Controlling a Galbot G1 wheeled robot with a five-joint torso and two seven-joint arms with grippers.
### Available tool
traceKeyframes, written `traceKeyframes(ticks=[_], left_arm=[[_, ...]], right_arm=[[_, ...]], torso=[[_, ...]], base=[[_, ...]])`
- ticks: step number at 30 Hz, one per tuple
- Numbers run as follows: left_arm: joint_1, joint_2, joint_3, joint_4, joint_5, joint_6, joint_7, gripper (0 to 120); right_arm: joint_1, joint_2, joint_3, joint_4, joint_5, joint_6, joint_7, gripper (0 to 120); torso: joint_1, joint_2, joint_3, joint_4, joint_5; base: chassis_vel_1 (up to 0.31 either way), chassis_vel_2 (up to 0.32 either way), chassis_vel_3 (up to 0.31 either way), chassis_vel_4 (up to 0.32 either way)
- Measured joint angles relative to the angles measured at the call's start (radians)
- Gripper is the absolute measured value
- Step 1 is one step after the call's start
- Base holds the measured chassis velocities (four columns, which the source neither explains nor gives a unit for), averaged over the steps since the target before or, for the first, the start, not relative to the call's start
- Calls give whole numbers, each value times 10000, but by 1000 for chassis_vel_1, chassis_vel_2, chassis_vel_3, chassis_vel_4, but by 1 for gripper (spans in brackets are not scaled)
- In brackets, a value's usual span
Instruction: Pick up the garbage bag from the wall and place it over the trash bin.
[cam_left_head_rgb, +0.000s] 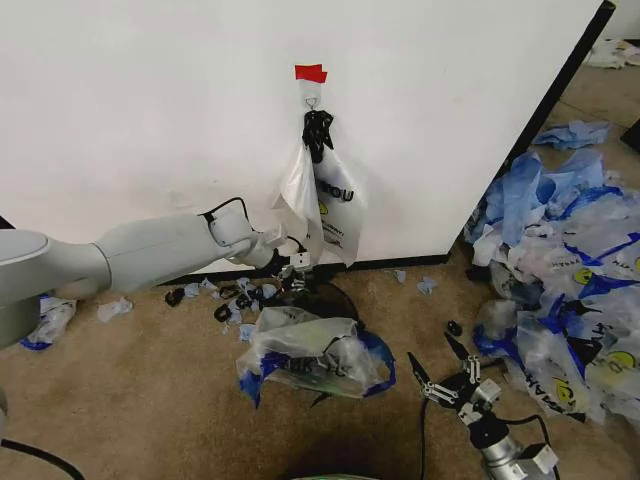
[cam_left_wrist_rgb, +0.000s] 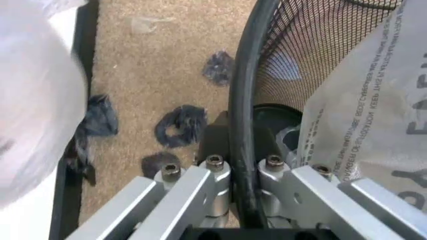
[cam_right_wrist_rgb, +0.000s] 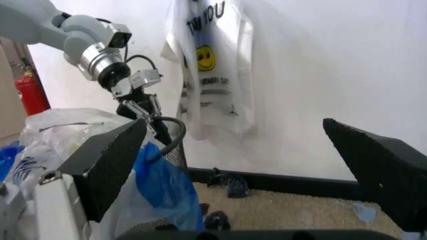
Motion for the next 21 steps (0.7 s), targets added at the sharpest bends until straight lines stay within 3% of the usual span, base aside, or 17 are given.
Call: traceKeyframes(ticks=[11, 18, 21], left_arm=[[-335, 1415, -50, -1636, -1466, 901, -841, 0], [-288, 3138, -436, -3314, -3636, 1606, -2688, 0], [-85, 3491, -684, -3574, -4003, 1707, -3057, 0]], right_arm=[[161, -157, -190, 43, 34, -65, 34, 98], [352, -205, -398, 71, 39, -115, 49, 98], [392, -225, -443, 71, 39, -123, 48, 98]], torso=[[0, 0, 0, 0, 0], [0, 2, -1, 1, 2], [0, 2, 0, 3, -3]], base=[[0, 0, 0, 0], [0, 0, 0, 0], [0, 0, 0, 0]])
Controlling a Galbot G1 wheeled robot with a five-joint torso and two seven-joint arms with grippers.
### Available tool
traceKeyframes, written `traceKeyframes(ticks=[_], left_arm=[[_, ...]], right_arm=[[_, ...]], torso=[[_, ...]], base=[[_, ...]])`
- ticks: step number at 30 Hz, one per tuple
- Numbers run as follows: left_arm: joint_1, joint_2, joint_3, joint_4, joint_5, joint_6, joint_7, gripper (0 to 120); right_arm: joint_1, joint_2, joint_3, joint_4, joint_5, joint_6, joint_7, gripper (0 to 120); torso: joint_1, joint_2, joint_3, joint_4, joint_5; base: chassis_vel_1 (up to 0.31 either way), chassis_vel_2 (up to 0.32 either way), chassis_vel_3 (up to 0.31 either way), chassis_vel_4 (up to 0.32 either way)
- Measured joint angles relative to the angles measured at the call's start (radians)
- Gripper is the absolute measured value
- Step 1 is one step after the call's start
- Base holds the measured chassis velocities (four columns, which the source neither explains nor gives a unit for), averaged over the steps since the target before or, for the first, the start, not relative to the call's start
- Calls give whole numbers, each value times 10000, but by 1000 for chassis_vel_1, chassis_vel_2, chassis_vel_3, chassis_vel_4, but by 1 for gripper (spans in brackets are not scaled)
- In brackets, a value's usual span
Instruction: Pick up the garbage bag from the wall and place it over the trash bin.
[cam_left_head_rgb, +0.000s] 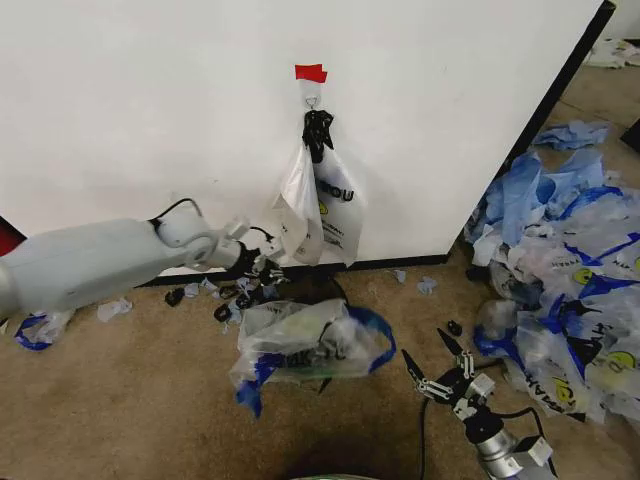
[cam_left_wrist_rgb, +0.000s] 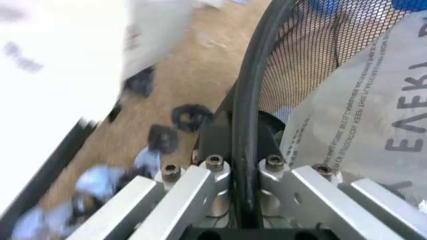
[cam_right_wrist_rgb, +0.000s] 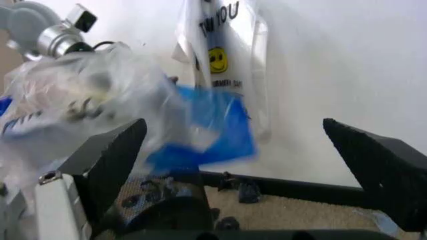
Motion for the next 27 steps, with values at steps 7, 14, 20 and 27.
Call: traceKeyframes(ticks=[7, 14, 20, 27], left_arm=[[2275, 1940, -2575, -1559, -1092, 444, -1952, 0], [6577, 3389, -6958, -3548, -1919, 509, -4466, 0], [9088, 3748, -8520, -4400, -1979, 204, -5687, 0], [10016, 3752, -9335, -4825, -2132, 1, -6091, 0]], right_arm=[[334, -150, -251, -30, 19, -121, -2, 98], [913, -245, -833, -221, 54, -192, 15, 98], [1075, -212, -999, -280, 59, -197, 33, 98], [1131, -204, -1037, -290, 58, -197, 33, 98]], torso=[[0, 0, 0, 1, 8], [-2, 1, -3, -6, 14], [0, 0, 1, -7, -9], [0, 0, 0, 1, 9]], base=[[0, 0, 0, 0], [0, 0, 0, 0], [0, 0, 0, 0], [0, 0, 0, 0]])
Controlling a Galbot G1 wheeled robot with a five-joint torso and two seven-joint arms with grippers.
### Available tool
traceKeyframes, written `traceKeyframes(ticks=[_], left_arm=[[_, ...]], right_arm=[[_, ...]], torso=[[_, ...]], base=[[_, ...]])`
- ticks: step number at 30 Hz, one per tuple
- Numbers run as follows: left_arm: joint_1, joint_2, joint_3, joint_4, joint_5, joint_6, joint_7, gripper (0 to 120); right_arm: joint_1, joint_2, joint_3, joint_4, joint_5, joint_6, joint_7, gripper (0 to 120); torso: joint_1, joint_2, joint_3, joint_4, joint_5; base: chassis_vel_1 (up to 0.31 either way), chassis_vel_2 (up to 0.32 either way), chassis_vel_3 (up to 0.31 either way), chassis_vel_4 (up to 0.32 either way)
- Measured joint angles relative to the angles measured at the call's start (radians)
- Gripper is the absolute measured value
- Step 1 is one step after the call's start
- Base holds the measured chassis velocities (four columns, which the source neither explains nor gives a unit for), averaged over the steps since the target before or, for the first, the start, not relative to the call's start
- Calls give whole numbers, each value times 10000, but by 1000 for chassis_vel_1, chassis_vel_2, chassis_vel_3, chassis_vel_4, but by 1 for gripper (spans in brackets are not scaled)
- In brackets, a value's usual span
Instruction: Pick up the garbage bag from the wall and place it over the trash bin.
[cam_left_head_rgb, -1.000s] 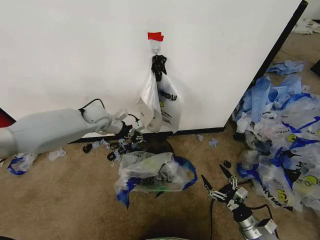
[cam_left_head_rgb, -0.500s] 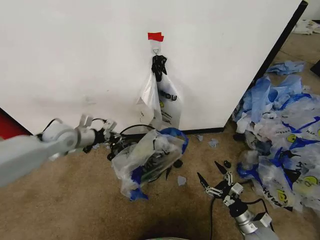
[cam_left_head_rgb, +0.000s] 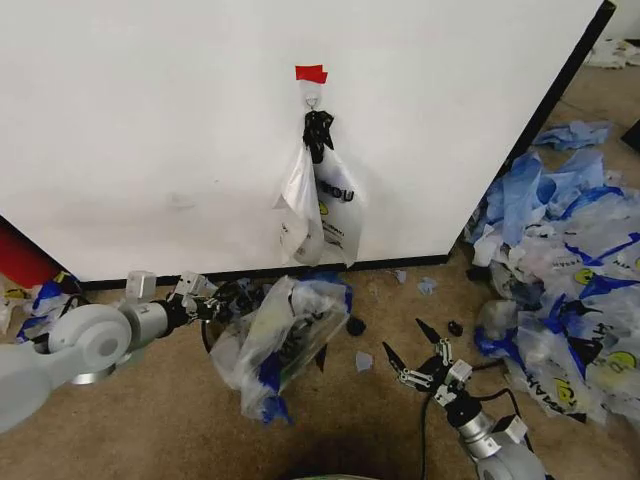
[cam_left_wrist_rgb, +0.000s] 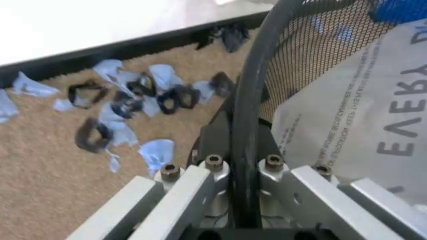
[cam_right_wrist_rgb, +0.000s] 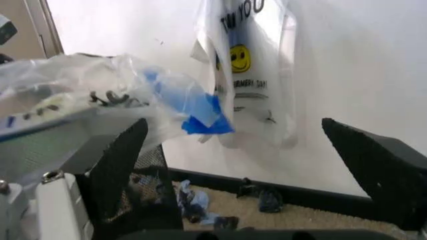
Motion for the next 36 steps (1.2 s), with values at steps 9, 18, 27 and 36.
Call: traceKeyframes(ticks=[9, 18, 27, 36], left_arm=[[27, -278, 205, -281, -644, -216, -1507, 0], [1121, -834, -563, -970, -1313, -542, -3794, 0], [2851, -1222, -2080, -1901, -1325, -826, -5318, 0], [3969, -1786, -2861, -1998, -1138, -997, -5683, 0]], right_arm=[[-177, -12, 145, 53, 0, 43, -16, 97], [-198, 54, 169, 57, -20, 55, -17, 98], [-191, 30, 180, 40, -36, 56, -15, 98], [-120, -48, 139, 2, -31, 42, 40, 98]], torso=[[0, 0, 0, -2, -7], [0, -1, 0, -2, -5], [0, -2, 0, -1, -6], [0, -1, 0, -1, -5]], base=[[0, 0, 0, 0], [0, 0, 0, 0], [0, 0, 0, 0], [0, 0, 0, 0]])
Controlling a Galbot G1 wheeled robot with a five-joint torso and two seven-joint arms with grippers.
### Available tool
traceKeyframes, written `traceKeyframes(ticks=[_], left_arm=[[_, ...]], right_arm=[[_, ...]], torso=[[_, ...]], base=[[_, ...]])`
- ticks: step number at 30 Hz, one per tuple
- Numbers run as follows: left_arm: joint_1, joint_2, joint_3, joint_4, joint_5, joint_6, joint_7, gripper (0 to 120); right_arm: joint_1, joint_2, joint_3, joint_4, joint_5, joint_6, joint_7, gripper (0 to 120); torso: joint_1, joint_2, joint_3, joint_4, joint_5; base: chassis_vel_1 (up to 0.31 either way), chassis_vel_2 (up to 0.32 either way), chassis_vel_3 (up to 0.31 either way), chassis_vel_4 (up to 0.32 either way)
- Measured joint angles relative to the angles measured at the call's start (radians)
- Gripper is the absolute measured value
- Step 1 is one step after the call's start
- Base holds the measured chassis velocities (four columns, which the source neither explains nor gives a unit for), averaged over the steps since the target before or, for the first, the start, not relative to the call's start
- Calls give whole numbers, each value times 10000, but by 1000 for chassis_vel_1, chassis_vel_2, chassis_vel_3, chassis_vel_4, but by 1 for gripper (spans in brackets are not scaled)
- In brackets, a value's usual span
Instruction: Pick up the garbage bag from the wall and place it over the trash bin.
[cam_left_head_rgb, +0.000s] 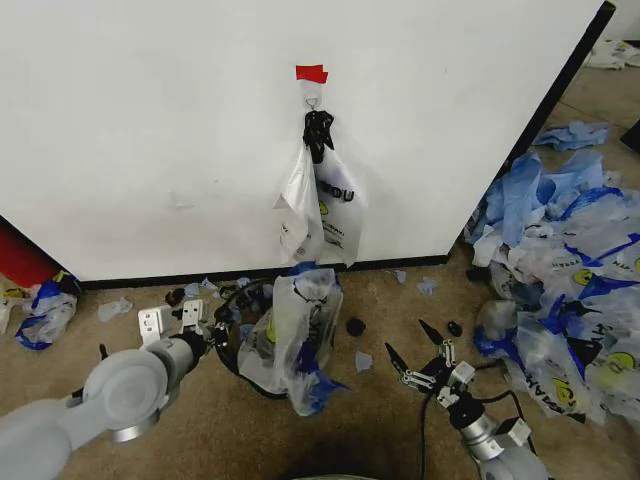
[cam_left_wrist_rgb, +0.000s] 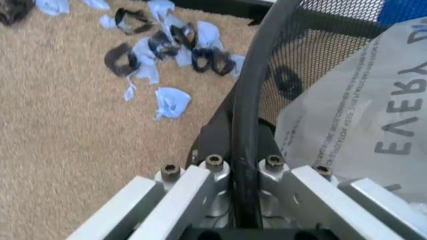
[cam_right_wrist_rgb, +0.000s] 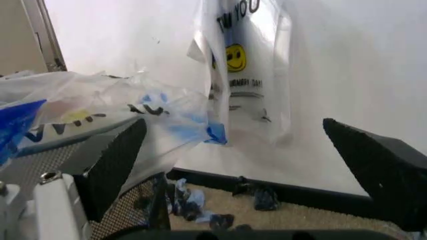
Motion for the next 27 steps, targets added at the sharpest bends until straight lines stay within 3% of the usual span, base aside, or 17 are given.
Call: traceKeyframes(ticks=[6, 15, 27], left_arm=[[779, -765, -413, 84, 404, -15, -220, 0], [1446, -1410, -618, 167, 941, -38, -220, 0], [2020, -1832, -495, 639, 2504, -119, 1154, 0]], right_arm=[[16, -154, 13, 20, 18, -21, 105, 98], [49, -203, 21, 47, 23, -32, 150, 98], [-4, -295, 53, 107, 19, -44, 176, 98]], torso=[[0, 0, 0, -1, 0], [0, 0, 0, -1, 0], [0, 0, 0, 1, 1]], base=[[0, 0, 0, 0], [0, 0, 0, 0], [0, 0, 0, 0]])
